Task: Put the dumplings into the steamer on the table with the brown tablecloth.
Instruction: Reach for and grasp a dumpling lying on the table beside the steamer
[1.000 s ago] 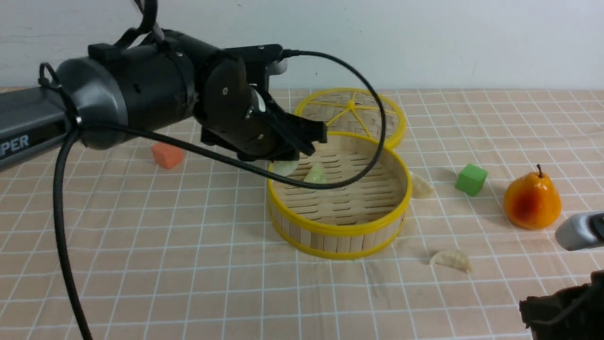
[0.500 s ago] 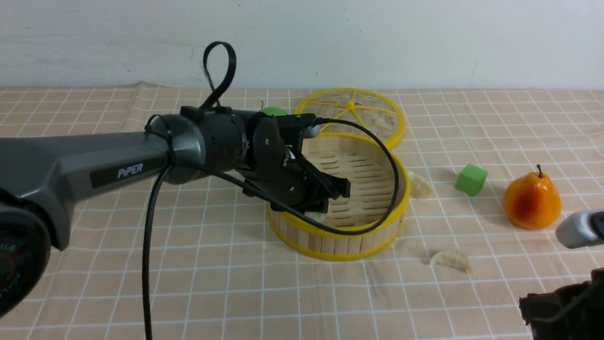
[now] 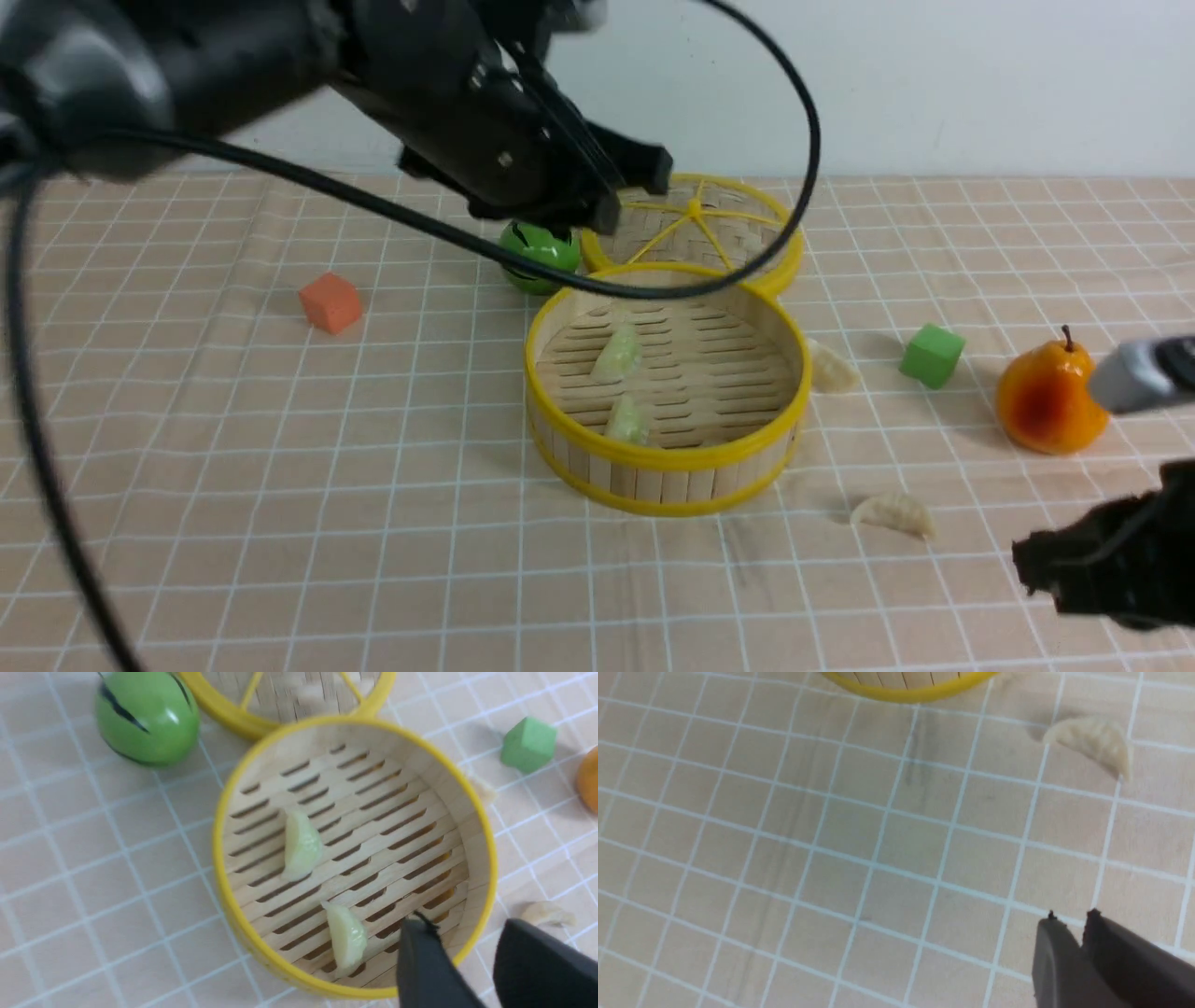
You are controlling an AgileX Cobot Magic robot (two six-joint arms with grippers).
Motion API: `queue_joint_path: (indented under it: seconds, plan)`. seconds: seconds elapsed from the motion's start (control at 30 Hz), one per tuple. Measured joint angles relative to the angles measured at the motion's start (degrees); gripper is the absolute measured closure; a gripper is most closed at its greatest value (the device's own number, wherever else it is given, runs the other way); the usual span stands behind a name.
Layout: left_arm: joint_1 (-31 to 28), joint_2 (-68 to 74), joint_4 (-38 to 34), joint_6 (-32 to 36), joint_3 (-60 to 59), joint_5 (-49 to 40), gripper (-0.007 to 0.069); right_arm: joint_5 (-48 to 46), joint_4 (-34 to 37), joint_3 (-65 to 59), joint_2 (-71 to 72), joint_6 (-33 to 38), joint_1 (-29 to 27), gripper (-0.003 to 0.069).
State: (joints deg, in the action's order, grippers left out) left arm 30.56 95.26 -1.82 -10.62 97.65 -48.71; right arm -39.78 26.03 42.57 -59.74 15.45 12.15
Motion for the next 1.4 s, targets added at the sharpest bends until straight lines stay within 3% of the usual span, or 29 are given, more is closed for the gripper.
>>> queue_joint_path:
  seconds: [0.03,0.13,0.17,0.33,0.5,0.57,0.67,0.83,1.03,1.13,1.3,1.4]
  plan:
    - [0.0,-0.61,0.33,0.0,0.0,-0.32,0.0453,0.0,0.0,0.0,0.0,0.0,0.0,0.0567]
    - [-0.84,-11.37,4.32,-1.6,-5.39,-3.92,0.063,0.84,0.0,8.0,-8.1,2.89,0.0,0.0564]
    - [-1.25,-14.68,4.79,-2.01,-8.44,-4.03,0.0638,1.74,0.0,9.88,-10.98,3.84,0.0,0.0561]
    - [-2.45,-28.44,5.92,-3.32,-25.12,-2.72,0.0638,5.31,-1.64,17.74,-23.73,6.46,0.0,0.0526]
    - [-2.8,-44.19,8.29,-4.14,-45.3,-1.52,0.0638,6.47,-6.84,30.1,-38.81,6.76,0.0,0.0384]
    - [-2.86,-52.49,10.1,-5.83,-54.74,-1.34,0.0638,6.2,-10.08,36.93,-46.36,6.76,0.0,0.0296]
    - [-2.86,-59.39,11.45,-5.95,-62.28,-1.34,0.0638,5.95,-12.47,42.99,-53.04,6.76,0.0,0.0239]
    - [-2.86,-65.99,11.45,-4.39,-68.9,1.24,0.0638,5.89,-15.99,50.31,-61.36,5.78,-0.18,0.0216]
    - [-2.86,-67.21,11.57,-4.26,-70.83,12.69,0.0638,6.46,-16.57,51.54,-64.93,4.46,-0.28,0.0272]
    - [-2.86,-67.21,11.57,-4.26,-72.85,17.97,0.0638,5.44,-16.64,52.16,-64.94,4.45,-0.28,0.0407]
    - [-2.86,-67.21,11.57,-4.26,-73.66,19.62,0.0638,-1.37,-19.34,56.29,-64.94,4.4,-0.28,0.0632]
    - [-2.86,-67.21,11.57,-4.26,-73.66,20.53,0.0638,-6.6,-20.73,61.2,-64.94,4.4,-0.28,0.0677]
